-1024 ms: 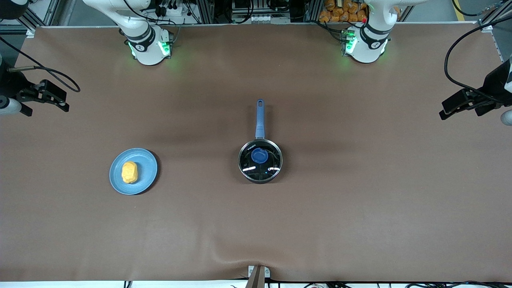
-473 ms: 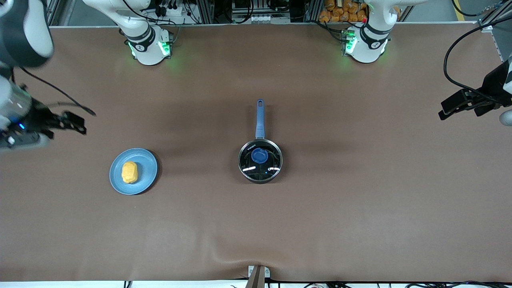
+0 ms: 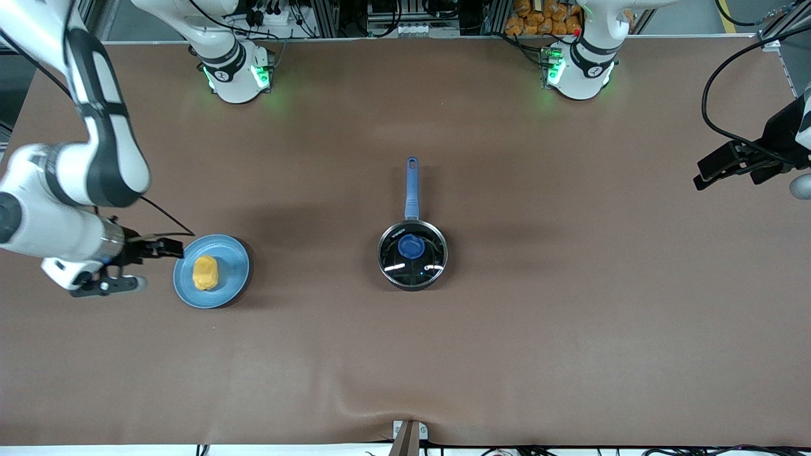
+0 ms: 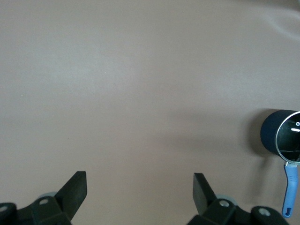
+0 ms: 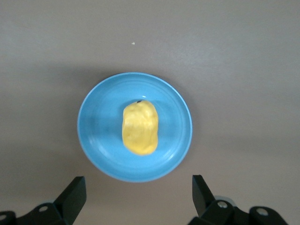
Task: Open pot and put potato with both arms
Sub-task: 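Grasp the potato with the right gripper while the left gripper moves in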
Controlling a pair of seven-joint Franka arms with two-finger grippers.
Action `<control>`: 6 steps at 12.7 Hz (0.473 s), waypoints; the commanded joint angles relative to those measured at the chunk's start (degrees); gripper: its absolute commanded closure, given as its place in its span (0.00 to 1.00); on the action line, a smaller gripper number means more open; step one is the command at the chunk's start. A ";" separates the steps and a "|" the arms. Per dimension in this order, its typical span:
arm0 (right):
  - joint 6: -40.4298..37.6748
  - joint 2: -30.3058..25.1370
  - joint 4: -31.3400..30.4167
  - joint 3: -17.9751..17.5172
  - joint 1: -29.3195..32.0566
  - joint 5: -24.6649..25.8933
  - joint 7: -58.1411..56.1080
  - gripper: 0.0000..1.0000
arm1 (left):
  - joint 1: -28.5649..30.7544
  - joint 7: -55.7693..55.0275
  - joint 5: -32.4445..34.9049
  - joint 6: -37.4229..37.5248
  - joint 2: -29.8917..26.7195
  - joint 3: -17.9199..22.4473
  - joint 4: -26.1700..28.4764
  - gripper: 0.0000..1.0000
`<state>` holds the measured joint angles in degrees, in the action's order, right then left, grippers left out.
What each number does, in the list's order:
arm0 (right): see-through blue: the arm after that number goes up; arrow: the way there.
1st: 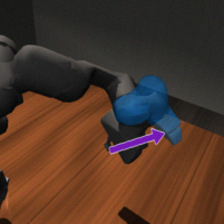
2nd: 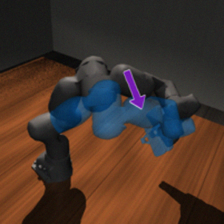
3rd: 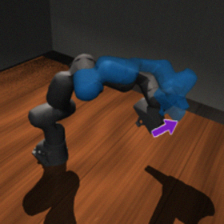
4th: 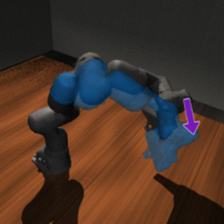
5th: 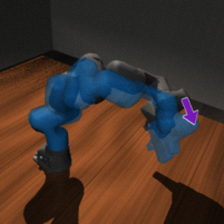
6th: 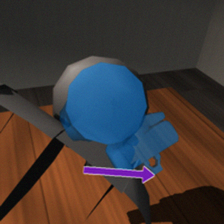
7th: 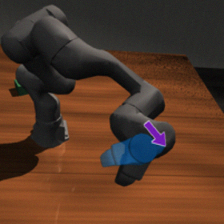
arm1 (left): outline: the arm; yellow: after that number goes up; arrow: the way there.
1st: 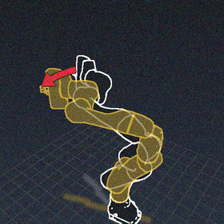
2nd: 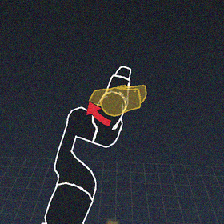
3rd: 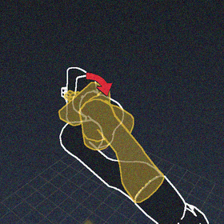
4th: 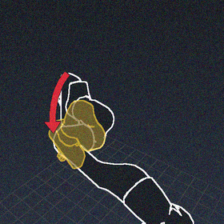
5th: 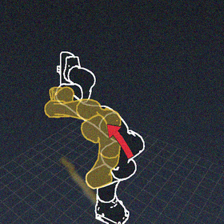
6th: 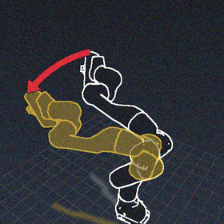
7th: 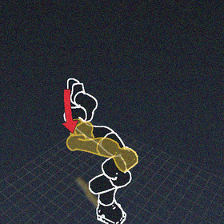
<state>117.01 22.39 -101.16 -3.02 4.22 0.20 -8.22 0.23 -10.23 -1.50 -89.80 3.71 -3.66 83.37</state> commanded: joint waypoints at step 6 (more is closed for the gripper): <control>11.82 8.18 -3.69 -0.84 0.87 -0.99 -0.13 0.00 | -0.23 -0.93 -0.79 0.06 -0.37 0.06 0.21 0.00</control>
<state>126.74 29.18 -104.81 -3.03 4.23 0.19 -8.22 0.21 -10.23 -1.50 -89.80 3.71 -3.67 83.38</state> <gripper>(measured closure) 0.000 0.000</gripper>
